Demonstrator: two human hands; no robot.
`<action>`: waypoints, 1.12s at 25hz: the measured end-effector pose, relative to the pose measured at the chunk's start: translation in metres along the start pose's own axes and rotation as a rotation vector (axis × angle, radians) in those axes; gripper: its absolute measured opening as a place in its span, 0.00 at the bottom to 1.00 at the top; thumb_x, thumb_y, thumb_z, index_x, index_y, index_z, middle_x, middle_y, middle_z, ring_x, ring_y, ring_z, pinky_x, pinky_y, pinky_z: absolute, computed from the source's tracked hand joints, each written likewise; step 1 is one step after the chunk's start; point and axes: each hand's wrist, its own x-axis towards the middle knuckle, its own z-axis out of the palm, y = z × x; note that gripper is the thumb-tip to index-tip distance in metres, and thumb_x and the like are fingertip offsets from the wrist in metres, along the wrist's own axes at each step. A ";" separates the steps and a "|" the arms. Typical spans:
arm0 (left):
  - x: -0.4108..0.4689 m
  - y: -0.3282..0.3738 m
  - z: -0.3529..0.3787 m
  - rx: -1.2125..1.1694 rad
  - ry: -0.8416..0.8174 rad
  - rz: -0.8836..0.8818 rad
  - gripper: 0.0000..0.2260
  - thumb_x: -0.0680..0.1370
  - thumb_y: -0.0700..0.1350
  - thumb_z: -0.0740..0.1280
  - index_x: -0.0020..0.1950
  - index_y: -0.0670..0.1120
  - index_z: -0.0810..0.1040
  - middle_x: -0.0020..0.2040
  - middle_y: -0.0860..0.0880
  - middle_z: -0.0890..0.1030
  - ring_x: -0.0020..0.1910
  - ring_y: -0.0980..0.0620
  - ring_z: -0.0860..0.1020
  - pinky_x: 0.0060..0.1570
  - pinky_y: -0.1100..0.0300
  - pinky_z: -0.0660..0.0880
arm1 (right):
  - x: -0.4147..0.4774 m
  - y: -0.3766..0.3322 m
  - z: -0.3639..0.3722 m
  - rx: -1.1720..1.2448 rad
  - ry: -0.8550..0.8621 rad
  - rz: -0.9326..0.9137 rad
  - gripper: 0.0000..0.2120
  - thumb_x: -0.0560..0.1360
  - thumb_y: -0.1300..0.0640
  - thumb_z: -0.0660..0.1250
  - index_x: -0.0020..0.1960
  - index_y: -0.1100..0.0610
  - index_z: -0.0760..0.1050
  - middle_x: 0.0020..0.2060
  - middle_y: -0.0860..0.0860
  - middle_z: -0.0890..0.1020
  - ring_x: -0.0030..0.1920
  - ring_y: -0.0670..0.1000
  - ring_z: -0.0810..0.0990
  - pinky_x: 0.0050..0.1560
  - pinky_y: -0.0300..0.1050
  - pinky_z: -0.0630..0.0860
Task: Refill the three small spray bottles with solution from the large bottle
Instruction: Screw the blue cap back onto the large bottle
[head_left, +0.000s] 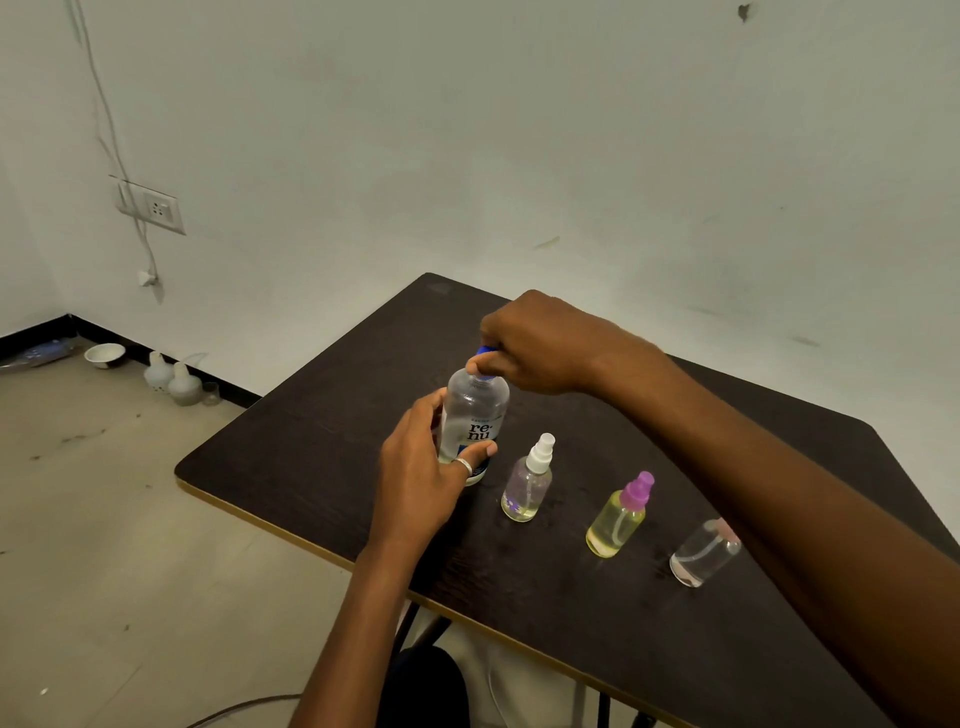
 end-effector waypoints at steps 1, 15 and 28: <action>0.000 0.000 0.000 -0.002 -0.002 -0.002 0.33 0.67 0.57 0.78 0.69 0.54 0.71 0.63 0.55 0.78 0.58 0.62 0.75 0.47 0.76 0.70 | 0.000 -0.001 0.002 -0.025 0.012 0.004 0.20 0.78 0.42 0.61 0.40 0.58 0.75 0.34 0.53 0.78 0.36 0.53 0.76 0.33 0.45 0.68; 0.000 0.000 0.001 0.018 -0.010 -0.008 0.34 0.67 0.57 0.77 0.69 0.54 0.71 0.64 0.54 0.77 0.59 0.61 0.73 0.47 0.75 0.67 | -0.013 -0.006 -0.008 0.115 -0.019 -0.092 0.16 0.78 0.50 0.65 0.64 0.53 0.75 0.58 0.50 0.80 0.56 0.50 0.77 0.54 0.43 0.73; 0.000 0.000 0.001 0.023 -0.007 0.001 0.33 0.68 0.53 0.79 0.70 0.53 0.71 0.64 0.52 0.78 0.61 0.58 0.75 0.53 0.68 0.71 | 0.001 -0.009 0.002 0.017 0.066 0.047 0.15 0.77 0.46 0.66 0.40 0.56 0.76 0.36 0.52 0.79 0.37 0.51 0.77 0.37 0.44 0.72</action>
